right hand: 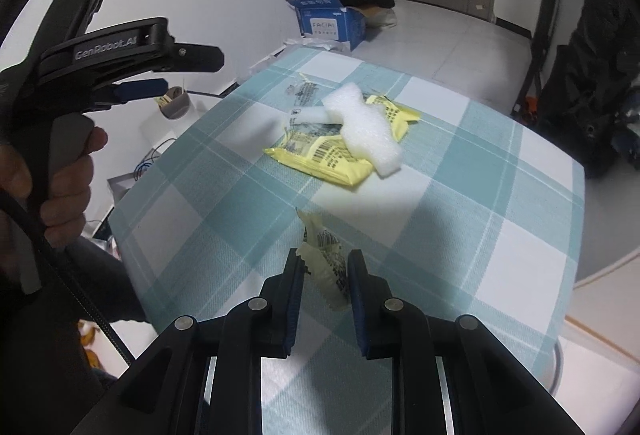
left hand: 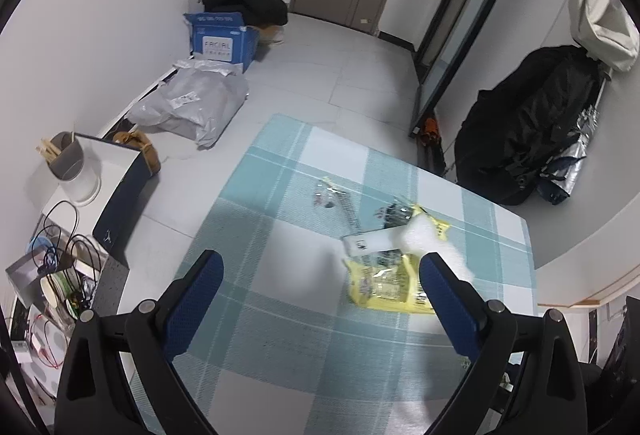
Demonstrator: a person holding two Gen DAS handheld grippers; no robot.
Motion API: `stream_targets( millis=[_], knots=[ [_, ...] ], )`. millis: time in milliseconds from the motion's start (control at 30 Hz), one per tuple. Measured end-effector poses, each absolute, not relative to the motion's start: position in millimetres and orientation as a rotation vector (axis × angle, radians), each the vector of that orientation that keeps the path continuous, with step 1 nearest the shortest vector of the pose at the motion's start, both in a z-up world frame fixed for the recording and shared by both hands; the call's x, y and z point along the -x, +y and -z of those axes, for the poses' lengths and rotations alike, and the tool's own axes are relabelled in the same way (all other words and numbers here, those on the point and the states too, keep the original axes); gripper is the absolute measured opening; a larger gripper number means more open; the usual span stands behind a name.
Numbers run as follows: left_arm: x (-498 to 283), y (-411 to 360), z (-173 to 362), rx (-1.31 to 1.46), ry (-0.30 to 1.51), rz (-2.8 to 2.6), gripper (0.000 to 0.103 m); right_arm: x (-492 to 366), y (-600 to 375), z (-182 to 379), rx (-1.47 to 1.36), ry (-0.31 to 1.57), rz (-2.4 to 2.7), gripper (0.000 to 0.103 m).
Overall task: Collect trash
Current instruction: 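Grasp the small crumpled sachet beside the yellow bag with the right tool, then lower the left tool onto the white foam piece and close on it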
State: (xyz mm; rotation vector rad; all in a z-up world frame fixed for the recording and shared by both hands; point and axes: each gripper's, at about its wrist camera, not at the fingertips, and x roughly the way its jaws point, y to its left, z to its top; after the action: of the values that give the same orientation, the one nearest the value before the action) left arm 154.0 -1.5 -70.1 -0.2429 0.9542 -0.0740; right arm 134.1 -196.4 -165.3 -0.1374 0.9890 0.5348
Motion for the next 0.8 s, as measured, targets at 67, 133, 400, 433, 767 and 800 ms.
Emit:
stream_targets(
  millis=[67, 133, 400, 433, 767, 800],
  knots=[
    [-154, -7, 70, 0.234, 0.952, 0.081, 0.097, -130, -202, 164, 0.123, 0.985, -0.541, 0.021],
    [-156, -14, 72, 0.215, 0.956, 0.089, 0.097, -126, -206, 162, 0.116, 0.981, -0.549, 0.021],
    [-158, -44, 86, 0.127, 1.003, 0.122, 0.097, -114, -228, 156, 0.068, 0.966, -0.580, 0.021],
    [-160, -49, 87, 0.117, 1.009, 0.132, 0.097, -113, -231, 154, 0.059, 0.960, -0.582, 0.021],
    [-181, -72, 92, 0.112, 1.085, 0.140, 0.097, -102, -263, 148, 0.004, 0.939, -0.580, 0.021],
    [-184, -73, 92, 0.111, 1.089, 0.141, 0.097, -101, -267, 148, -0.006, 0.937, -0.578, 0.021]
  ],
)
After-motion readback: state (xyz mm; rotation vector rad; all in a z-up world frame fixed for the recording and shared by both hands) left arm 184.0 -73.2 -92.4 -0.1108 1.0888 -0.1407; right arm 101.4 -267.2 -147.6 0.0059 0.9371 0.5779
